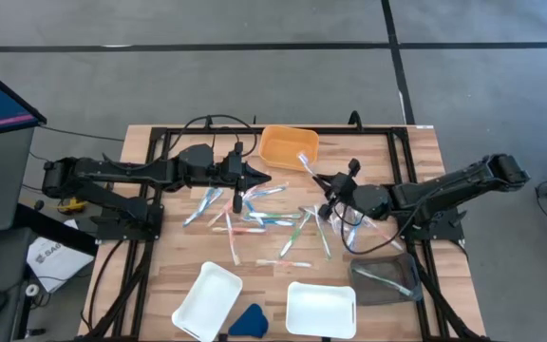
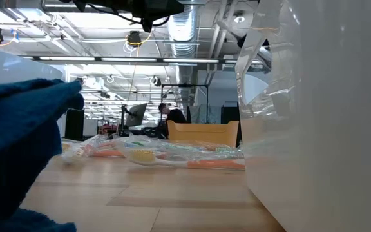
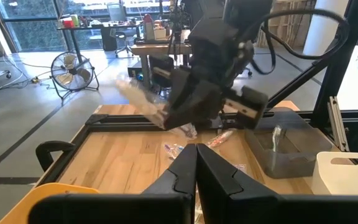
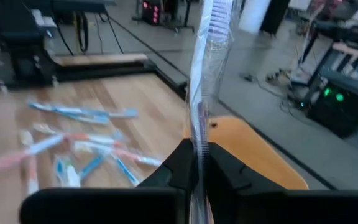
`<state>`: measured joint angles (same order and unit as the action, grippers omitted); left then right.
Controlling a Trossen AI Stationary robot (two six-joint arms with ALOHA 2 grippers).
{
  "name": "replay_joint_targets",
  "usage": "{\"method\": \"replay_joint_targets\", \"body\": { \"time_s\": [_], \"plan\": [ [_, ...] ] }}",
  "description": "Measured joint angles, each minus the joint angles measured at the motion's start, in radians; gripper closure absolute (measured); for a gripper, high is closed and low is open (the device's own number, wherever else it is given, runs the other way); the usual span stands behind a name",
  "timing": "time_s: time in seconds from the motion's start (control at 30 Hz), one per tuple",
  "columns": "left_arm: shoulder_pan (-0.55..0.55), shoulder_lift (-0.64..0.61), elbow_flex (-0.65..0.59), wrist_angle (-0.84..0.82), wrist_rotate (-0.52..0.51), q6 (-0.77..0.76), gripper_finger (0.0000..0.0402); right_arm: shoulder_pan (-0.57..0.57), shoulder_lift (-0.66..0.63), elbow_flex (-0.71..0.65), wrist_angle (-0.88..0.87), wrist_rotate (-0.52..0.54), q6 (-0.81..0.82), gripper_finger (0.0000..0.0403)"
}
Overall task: Pick & Place Toothbrushes
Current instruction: Put the purple toothbrush into the yellow bin
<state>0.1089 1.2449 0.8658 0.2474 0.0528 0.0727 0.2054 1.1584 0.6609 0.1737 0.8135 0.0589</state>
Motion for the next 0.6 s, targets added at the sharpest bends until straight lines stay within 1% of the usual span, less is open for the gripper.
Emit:
{"method": "replay_joint_targets", "body": {
  "time_s": [0.1,0.17,0.3,0.4,0.43,0.5,0.6],
  "plan": [
    [0.0,0.0,0.0,0.0,0.0,0.001,0.0399,0.018,0.0,0.0,0.036,0.0,-0.034,0.0393],
    [0.0,0.0,0.0,0.0,0.0,0.001,0.0399,0.029,0.0,0.0,0.058,0.0,-0.043,0.039],
    [0.0,0.0,0.0,0.0,0.0,0.013,0.0399,0.038,0.001,0.0,0.091,-0.001,-0.051,0.0372],
    [0.0,0.015,0.001,0.017,0.0,0.03,0.0399,0.038,0.001,0.0,0.129,-0.009,-0.079,0.038],
    [0.0,0.02,0.0,0.016,0.0,0.031,0.0399,0.037,0.001,0.0,0.145,-0.019,-0.093,0.0387],
    [0.005,0.049,0.002,0.068,0.0,0.032,0.0399,0.037,0.001,0.0,0.184,-0.048,-0.12,0.0393],
    [0.005,0.106,0.001,0.15,0.0,0.032,0.0399,0.037,0.001,0.0,0.248,-0.105,-0.148,0.0384]
  ]
}}
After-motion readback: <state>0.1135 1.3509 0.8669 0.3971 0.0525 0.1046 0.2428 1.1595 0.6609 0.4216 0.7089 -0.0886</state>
